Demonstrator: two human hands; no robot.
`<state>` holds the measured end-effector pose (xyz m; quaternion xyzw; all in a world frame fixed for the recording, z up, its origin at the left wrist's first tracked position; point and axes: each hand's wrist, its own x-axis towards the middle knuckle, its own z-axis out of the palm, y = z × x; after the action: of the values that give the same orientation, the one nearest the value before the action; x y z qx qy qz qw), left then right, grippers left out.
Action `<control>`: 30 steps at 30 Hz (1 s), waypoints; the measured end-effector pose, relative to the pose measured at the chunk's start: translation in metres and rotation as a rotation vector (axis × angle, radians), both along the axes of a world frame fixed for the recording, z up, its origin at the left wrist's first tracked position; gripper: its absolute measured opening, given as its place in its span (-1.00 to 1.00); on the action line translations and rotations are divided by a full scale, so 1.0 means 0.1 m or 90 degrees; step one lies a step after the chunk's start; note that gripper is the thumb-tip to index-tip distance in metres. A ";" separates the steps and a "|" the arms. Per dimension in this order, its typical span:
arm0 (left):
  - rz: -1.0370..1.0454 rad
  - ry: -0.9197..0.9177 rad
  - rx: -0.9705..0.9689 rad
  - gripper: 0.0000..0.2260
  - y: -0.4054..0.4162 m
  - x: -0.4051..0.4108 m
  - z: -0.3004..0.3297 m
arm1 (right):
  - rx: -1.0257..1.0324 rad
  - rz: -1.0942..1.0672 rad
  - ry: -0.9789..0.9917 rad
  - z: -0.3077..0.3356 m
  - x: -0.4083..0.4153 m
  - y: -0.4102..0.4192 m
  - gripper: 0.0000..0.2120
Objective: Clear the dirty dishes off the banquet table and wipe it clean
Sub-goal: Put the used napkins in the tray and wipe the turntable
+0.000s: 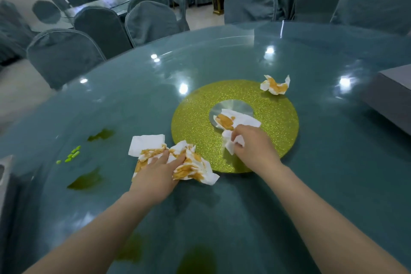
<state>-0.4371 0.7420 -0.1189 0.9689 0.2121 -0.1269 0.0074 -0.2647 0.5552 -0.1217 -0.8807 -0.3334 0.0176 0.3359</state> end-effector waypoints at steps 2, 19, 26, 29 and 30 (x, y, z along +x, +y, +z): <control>-0.006 0.002 0.008 -0.50 -0.02 -0.01 -0.01 | 0.072 -0.022 -0.050 0.05 0.13 0.08 -0.83; 0.039 -0.066 -0.105 -0.60 0.00 -0.13 0.15 | -0.201 -0.043 -0.093 -0.24 0.26 0.08 -0.64; 0.060 -0.092 -0.119 -0.62 -0.02 -0.18 0.08 | -0.223 -0.015 -0.132 -0.23 0.06 -0.12 -0.59; 0.090 -0.088 -0.140 -0.70 0.00 -0.18 0.10 | -0.217 -0.010 -0.138 -0.21 -0.04 -0.22 -0.60; 0.101 -0.079 -0.136 -0.71 0.00 -0.17 0.13 | -0.218 -0.004 -0.145 -0.21 -0.07 -0.26 -0.60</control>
<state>-0.4543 0.7422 -0.1063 0.9488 0.2727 -0.0874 0.1335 -0.2717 0.5292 -0.1425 -0.9222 -0.3589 -0.0269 0.1411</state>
